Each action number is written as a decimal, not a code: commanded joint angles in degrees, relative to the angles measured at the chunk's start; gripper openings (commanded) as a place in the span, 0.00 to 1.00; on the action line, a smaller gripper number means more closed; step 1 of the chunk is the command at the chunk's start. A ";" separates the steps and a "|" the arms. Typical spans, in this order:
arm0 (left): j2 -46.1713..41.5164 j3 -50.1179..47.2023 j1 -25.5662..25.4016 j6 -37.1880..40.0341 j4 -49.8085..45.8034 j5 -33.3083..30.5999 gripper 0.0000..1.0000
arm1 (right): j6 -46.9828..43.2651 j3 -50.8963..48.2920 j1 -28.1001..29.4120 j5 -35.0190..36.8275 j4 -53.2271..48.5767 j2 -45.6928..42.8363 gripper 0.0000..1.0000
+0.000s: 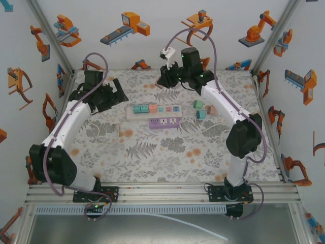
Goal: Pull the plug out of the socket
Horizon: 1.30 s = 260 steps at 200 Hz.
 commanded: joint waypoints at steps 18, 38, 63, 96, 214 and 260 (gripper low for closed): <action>-7.59 -2.76 0.03 5.40 6.25 14.62 0.97 | 17.95 -3.32 -2.40 6.03 6.92 -5.58 0.09; -10.23 -3.19 0.03 6.56 9.13 20.81 0.97 | 28.02 -7.64 -5.19 6.37 12.64 -8.40 0.09; -13.37 -4.06 -0.21 7.50 13.61 27.71 0.97 | 38.80 -14.65 -9.00 6.67 20.91 -12.61 0.08; -16.79 -4.98 -1.06 9.00 19.48 36.31 0.97 | 50.37 -23.83 -15.01 6.08 29.29 -18.12 0.09; -19.74 -5.39 -2.96 10.95 20.09 43.47 0.97 | 61.15 -56.98 -33.86 14.13 28.17 -34.19 0.09; -19.55 -5.99 -2.96 12.85 17.35 44.54 0.97 | 58.33 -63.00 -34.62 12.79 26.26 -32.03 0.09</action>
